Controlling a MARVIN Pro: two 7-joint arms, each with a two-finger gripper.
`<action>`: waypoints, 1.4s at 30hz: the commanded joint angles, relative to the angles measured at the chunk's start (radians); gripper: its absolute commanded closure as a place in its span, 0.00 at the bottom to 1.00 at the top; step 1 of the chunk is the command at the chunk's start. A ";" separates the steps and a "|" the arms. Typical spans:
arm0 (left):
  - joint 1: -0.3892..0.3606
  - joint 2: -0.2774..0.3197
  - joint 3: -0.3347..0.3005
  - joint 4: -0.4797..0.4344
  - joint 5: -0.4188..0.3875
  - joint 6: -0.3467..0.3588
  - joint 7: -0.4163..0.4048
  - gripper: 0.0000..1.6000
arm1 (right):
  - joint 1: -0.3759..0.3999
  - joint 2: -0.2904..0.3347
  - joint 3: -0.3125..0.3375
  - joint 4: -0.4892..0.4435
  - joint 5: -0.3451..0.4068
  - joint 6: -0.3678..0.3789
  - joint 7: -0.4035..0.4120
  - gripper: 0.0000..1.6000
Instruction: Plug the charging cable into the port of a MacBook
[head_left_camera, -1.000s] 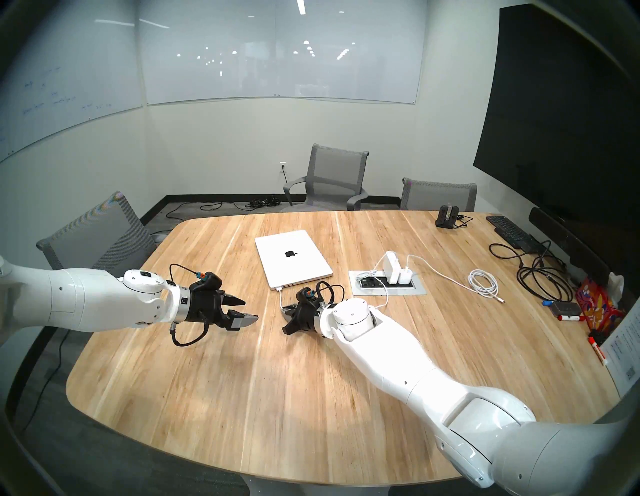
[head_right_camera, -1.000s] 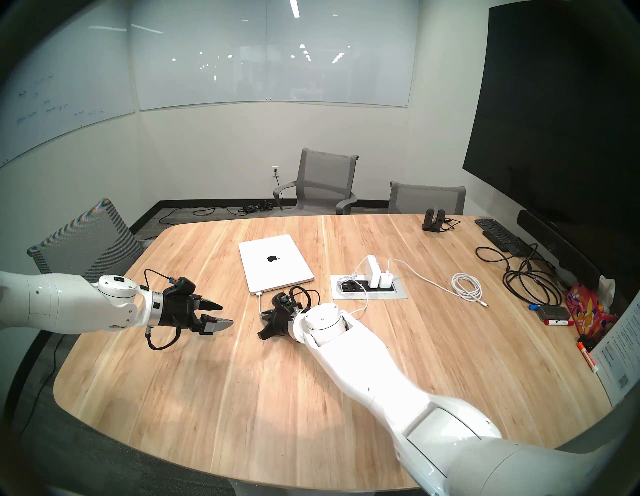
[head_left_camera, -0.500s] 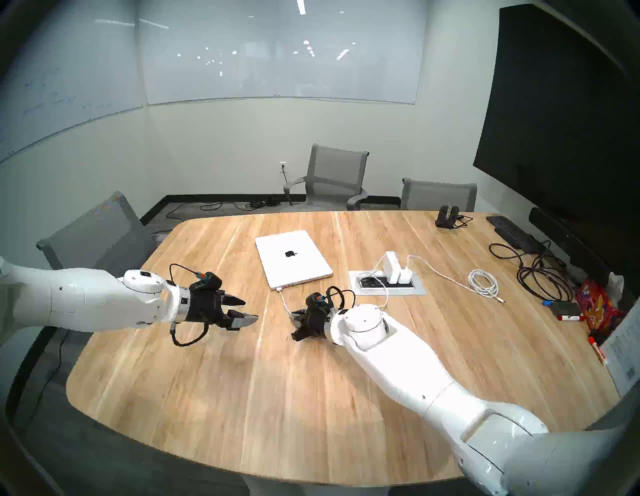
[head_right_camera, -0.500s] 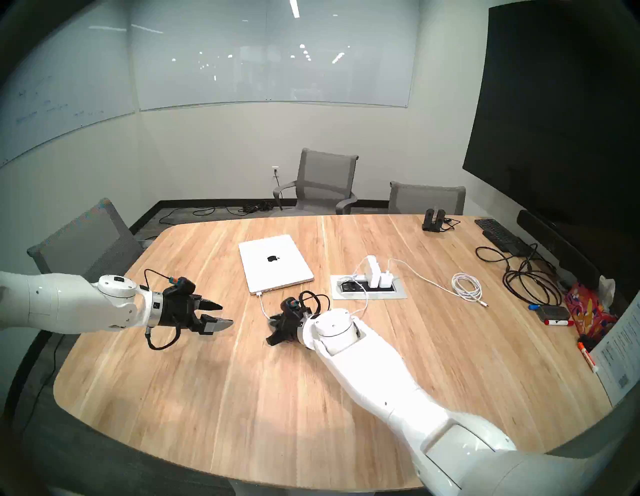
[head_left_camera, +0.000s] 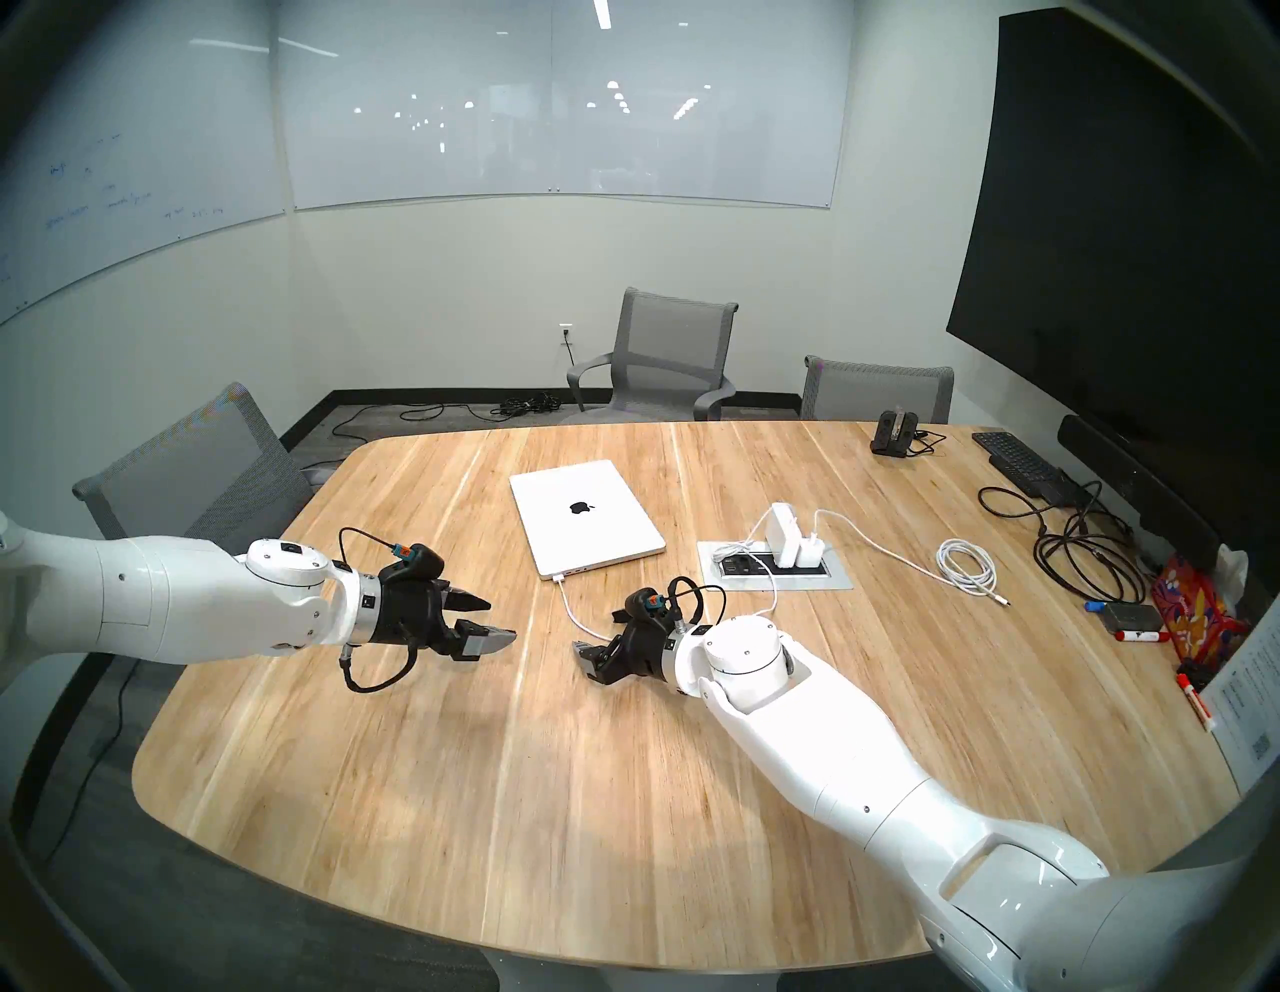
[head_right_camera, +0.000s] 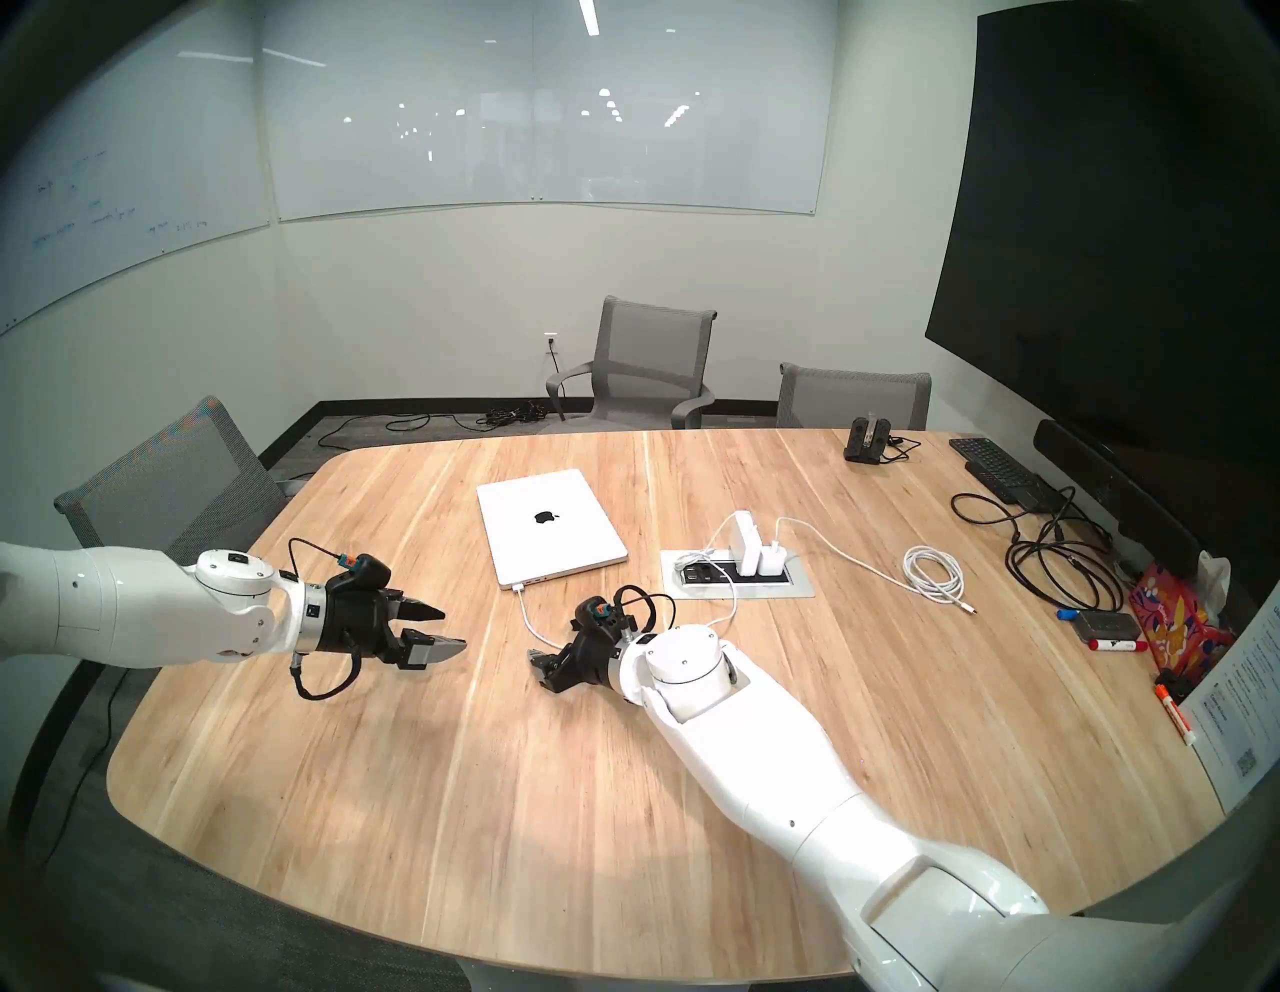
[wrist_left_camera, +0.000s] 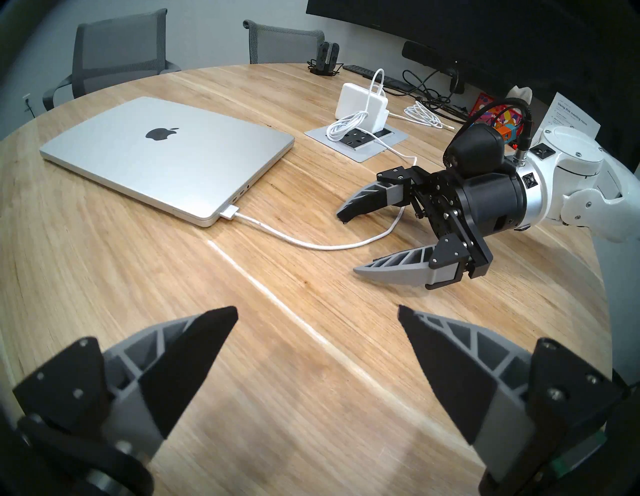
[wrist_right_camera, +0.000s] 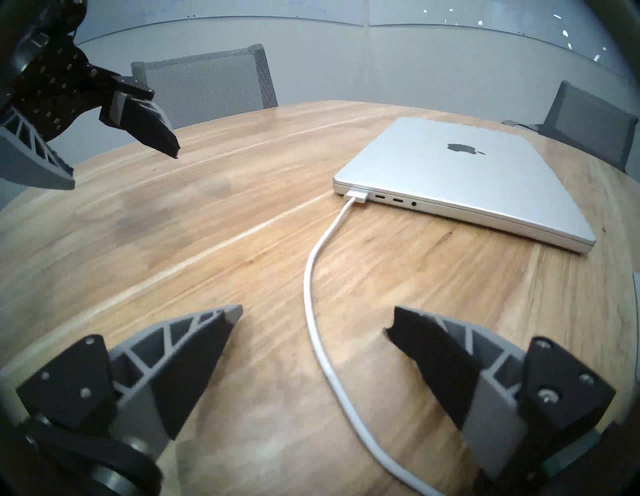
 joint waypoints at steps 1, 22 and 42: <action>-0.018 -0.001 -0.013 0.002 -0.001 -0.002 0.002 0.00 | -0.017 0.022 0.023 -0.073 0.014 -0.065 0.012 0.00; -0.018 -0.001 -0.013 0.002 0.000 -0.002 0.002 0.00 | -0.065 0.088 0.070 -0.200 0.076 -0.099 0.124 0.00; -0.018 -0.001 -0.013 0.001 0.000 -0.002 0.002 0.00 | -0.071 0.085 0.082 -0.201 0.075 -0.098 0.138 0.00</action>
